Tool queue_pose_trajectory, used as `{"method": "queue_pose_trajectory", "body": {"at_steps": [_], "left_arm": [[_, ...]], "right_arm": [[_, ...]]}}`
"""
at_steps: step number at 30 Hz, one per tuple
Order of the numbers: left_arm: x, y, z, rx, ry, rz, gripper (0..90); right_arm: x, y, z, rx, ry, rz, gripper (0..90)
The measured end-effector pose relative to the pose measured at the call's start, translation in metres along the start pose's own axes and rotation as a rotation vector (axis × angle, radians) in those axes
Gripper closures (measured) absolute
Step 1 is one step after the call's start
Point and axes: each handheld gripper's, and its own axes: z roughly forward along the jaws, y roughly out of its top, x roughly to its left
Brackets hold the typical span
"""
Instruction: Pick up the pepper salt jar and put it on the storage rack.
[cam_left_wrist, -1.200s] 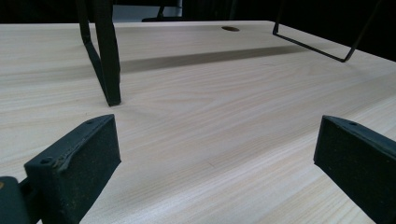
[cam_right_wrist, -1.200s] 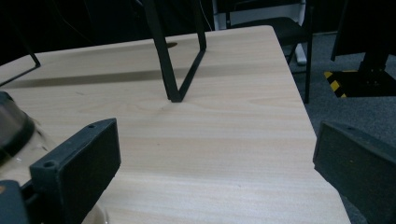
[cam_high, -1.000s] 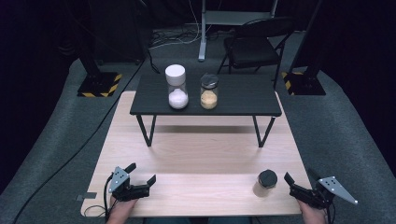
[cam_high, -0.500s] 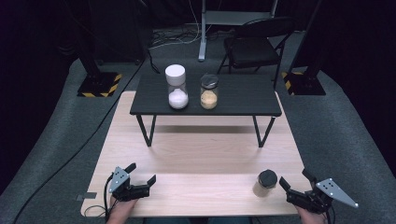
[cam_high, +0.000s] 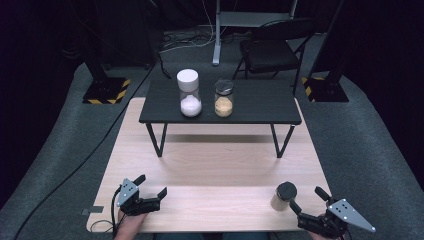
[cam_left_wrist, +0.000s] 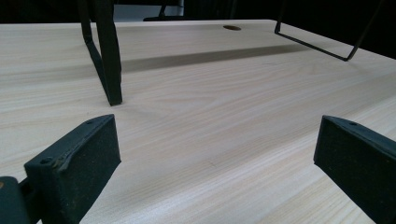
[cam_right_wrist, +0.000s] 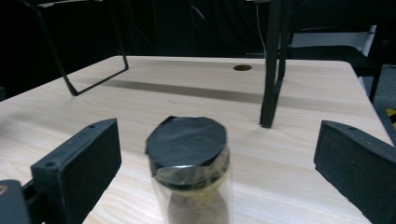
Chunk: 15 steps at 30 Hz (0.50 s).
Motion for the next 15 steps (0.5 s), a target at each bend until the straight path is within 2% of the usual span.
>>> {"method": "queue_pose_trajectory", "body": {"at_steps": [10, 15], "left_arm": [[0.001, 0.000, 0.000, 0.010, 0.002, -0.005, 0.1], [0.001, 0.000, 0.000, 0.012, 0.001, -0.003, 0.1]], "right_arm": [[0.006, -0.009, -0.001, 0.024, 0.021, -0.023, 0.7], [0.009, -0.014, 0.005, 0.046, 0.034, -0.026, 0.6]]}}
